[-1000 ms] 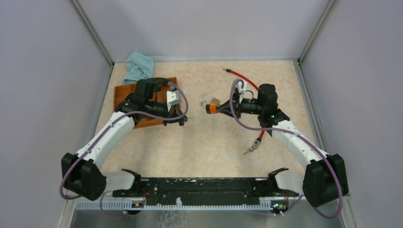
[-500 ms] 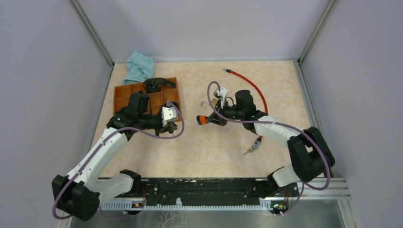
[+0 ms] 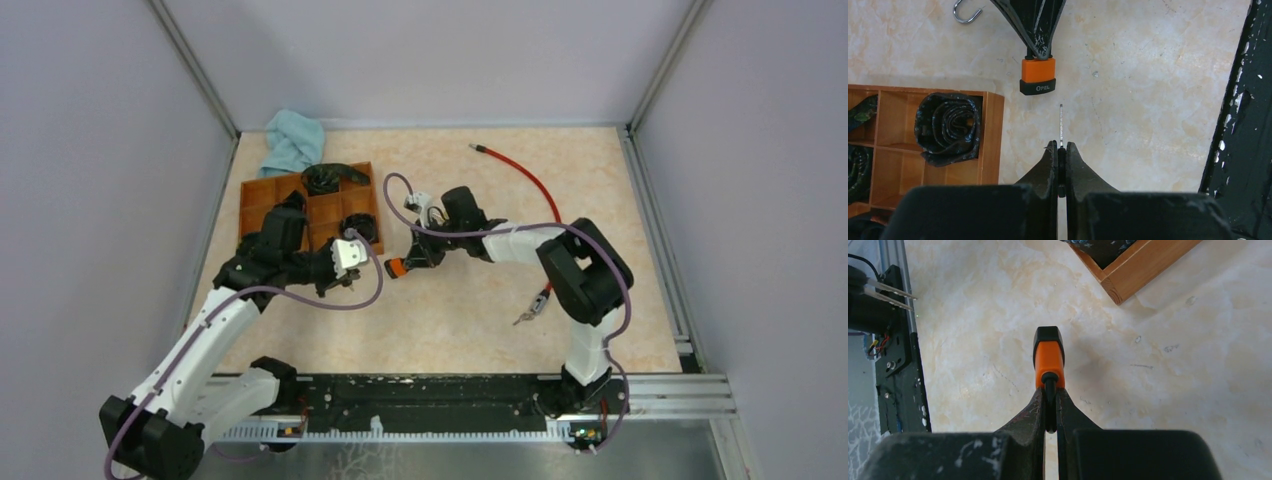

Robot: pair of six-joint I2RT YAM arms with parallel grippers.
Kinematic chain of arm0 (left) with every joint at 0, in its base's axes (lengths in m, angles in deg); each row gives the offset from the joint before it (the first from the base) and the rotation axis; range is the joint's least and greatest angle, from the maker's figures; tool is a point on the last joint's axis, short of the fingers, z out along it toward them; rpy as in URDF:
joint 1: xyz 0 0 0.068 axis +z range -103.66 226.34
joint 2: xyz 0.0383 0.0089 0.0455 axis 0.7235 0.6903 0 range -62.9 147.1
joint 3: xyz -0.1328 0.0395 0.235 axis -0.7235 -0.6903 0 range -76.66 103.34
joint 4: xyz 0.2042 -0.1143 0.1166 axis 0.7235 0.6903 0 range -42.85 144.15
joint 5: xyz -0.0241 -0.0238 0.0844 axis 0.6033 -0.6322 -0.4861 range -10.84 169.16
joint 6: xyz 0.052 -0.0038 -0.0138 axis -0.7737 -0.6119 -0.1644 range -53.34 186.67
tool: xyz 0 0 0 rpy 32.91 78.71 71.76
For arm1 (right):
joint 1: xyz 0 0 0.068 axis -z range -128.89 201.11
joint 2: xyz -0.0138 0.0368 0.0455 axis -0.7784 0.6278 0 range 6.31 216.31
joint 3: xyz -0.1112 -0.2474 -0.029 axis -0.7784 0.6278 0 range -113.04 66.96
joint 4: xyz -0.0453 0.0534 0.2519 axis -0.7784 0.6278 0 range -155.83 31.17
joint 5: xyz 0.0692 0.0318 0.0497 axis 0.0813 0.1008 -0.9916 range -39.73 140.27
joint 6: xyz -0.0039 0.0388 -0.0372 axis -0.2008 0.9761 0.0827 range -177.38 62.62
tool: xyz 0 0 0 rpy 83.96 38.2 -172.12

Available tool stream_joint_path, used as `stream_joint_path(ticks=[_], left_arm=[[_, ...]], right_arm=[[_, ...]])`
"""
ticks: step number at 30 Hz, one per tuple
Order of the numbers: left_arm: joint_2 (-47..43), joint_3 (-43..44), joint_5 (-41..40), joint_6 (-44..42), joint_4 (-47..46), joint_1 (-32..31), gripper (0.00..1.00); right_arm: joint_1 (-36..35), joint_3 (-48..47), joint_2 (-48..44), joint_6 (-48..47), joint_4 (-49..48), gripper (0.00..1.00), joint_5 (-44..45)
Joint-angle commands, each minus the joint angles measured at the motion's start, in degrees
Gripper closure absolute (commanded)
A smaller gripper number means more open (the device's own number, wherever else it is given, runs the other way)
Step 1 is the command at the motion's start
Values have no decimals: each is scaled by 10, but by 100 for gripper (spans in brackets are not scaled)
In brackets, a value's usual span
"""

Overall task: Lock with the key
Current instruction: Place the lock at the center of the board, then place the key at the center of the board.

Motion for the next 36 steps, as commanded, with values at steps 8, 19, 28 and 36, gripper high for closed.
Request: stream_joint_path(ticks=[8, 19, 28, 36], left_arm=[[-32, -14, -14, 14, 11, 2, 94], [-17, -51, 25, -5, -16, 2, 90], [31, -82, 57, -21, -72, -1, 90], [103, -84, 30, -40, -115, -29, 91]], right_arm=[[-14, -111, 99, 24, -3, 87, -33], [2, -135, 95, -22, 70, 51, -18], [69, -129, 22, -34, 90, 29, -1], [136, -70, -110, -56, 114, 25, 43]])
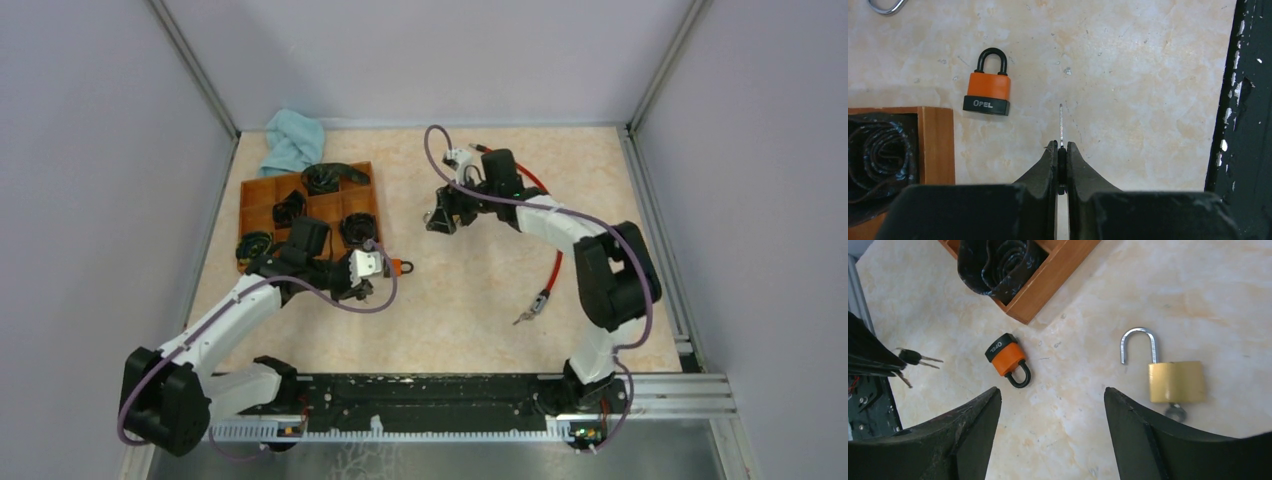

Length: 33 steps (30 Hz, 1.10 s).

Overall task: Lock with the key
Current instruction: Place the key at the center of the board.

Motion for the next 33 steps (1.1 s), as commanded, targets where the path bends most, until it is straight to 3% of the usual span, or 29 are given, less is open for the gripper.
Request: stream_joint_path(ticks=[1, 9, 17, 33], left_arm=[[35, -3, -12, -23, -33, -20, 91], [86, -7, -86, -18, -65, -91, 89], [146, 5, -132, 17, -92, -135, 78], [153, 70, -210, -16, -71, -142, 12]], right_arm=[[39, 38, -124, -18, -15, 25, 33], [114, 79, -242, -58, 55, 21, 101], [118, 144, -299, -99, 74, 12, 199], [154, 161, -282, -125, 53, 3, 318]])
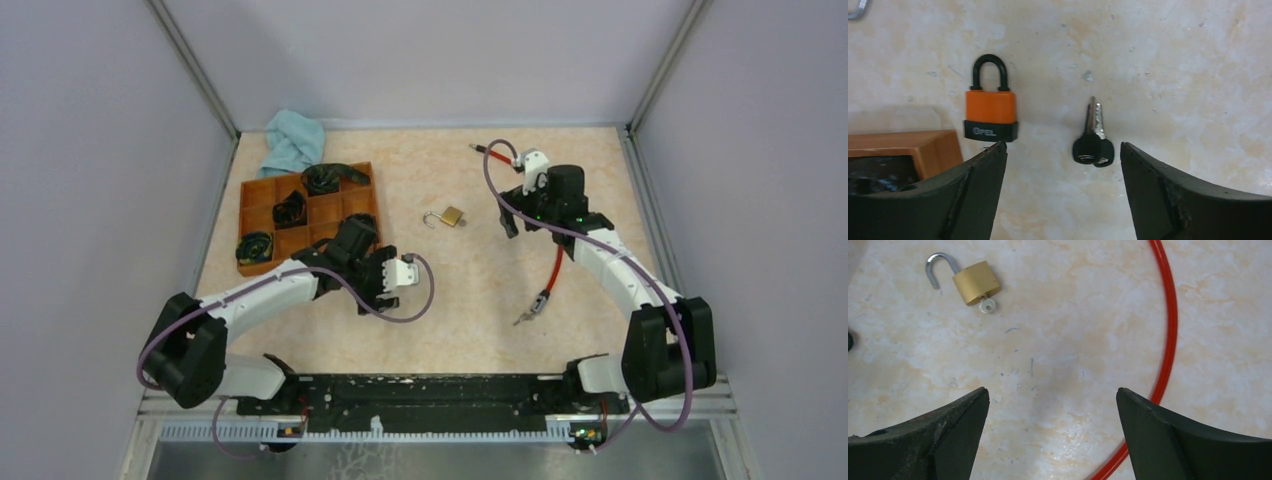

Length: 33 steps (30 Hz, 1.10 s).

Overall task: Lock with the key
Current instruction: Place the key at the center of the board, then pick up the lock from the center of the board.

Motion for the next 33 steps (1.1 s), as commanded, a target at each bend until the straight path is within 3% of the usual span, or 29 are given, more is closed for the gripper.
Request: stream_joint_path(ticks=[1, 7, 18, 25, 33], left_arm=[[2, 53, -40, -22, 7, -3, 9], [16, 106, -58, 6, 9, -2, 1], [74, 177, -106, 86, -28, 13, 1], [113, 210, -79, 134, -54, 60, 1], [111, 228, 6, 206, -62, 166, 0]], right_arm=[[25, -10, -1, -15, -16, 3, 49], [61, -19, 0, -25, 6, 4, 39], [62, -27, 12, -29, 32, 8, -31], [52, -53, 51, 1, 42, 11, -100], [-34, -105, 140, -24, 49, 12, -106]])
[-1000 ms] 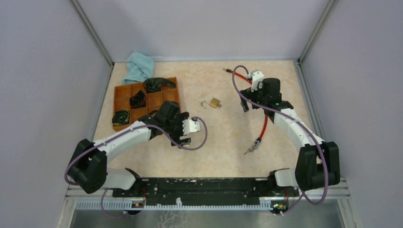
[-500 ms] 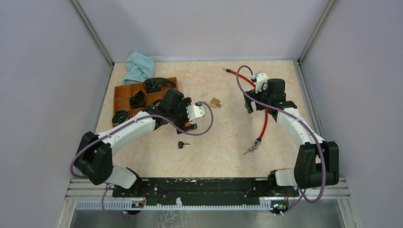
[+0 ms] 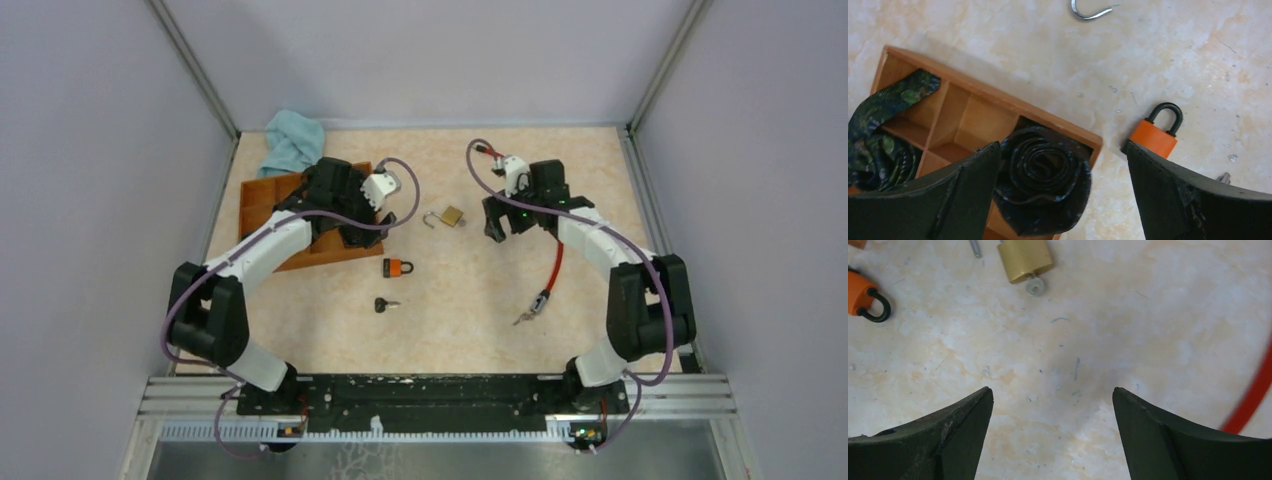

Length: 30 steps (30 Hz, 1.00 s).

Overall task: Lock with the key
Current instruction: Pick up the lock from the center of the board.

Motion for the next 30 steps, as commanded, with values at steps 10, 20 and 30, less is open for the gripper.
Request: stream_joint_path(ticks=[10, 20, 30], left_arm=[[-83, -16, 45, 42, 21, 70, 0], [-171, -72, 26, 19, 4, 78, 0], [-191, -87, 17, 22, -3, 81, 0]], right_arm=[[-100, -196, 222, -60, 3, 7, 3], [-110, -320, 340, -137, 66, 7, 5], [-134, -332, 366, -168, 78, 15, 8]])
